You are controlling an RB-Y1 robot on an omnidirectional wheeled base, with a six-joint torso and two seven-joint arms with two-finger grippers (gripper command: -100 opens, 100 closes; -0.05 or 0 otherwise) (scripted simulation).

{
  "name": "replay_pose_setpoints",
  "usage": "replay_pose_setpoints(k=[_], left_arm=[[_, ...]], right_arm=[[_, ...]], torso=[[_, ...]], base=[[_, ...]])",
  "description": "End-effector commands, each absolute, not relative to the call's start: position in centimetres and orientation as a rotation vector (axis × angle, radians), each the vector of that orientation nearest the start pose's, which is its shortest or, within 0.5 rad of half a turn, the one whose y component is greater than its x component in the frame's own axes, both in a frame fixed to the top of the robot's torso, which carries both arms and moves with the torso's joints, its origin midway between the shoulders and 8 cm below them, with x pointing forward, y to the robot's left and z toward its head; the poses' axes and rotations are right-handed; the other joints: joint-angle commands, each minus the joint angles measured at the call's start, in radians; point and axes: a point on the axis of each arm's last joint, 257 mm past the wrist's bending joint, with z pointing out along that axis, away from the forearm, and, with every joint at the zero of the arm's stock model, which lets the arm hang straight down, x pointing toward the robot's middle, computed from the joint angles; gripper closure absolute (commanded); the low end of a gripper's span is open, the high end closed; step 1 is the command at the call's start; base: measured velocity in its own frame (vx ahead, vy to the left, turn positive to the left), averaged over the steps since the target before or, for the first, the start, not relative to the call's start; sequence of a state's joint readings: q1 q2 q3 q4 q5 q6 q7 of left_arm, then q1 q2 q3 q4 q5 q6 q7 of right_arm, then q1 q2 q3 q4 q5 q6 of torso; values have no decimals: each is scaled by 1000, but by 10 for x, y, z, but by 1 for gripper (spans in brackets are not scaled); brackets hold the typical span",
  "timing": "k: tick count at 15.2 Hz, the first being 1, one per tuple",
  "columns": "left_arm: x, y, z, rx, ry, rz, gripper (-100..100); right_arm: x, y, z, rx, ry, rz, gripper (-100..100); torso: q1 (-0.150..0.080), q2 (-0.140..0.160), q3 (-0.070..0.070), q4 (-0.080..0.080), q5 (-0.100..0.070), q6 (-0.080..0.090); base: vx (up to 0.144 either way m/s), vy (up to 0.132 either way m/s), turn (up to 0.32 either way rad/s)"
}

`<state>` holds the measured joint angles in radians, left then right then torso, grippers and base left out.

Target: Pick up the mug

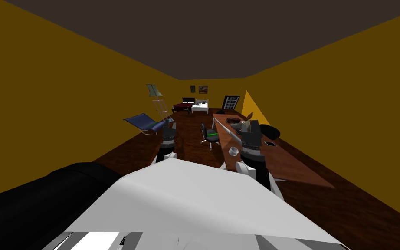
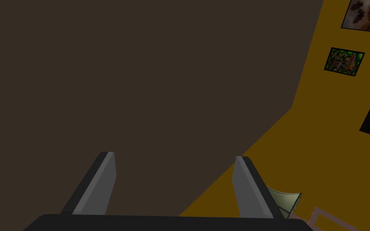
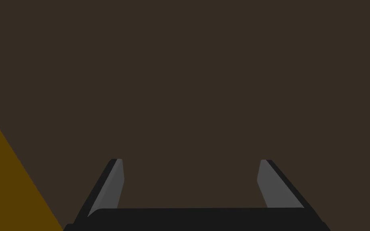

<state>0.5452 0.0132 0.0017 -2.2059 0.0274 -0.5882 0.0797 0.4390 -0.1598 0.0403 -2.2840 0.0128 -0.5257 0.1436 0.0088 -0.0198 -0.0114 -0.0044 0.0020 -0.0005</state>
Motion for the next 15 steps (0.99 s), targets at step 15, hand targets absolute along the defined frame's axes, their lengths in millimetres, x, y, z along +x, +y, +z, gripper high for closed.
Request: replay_pose_setpoints(k=[15], left_arm=[[338,288,-6,-718,599,-1368,0]], right_arm=[[356,-201,-39,5,1094,880,-100]], torso=[[-3,2,1,0,-1,0]], base=[[254,79,101]])
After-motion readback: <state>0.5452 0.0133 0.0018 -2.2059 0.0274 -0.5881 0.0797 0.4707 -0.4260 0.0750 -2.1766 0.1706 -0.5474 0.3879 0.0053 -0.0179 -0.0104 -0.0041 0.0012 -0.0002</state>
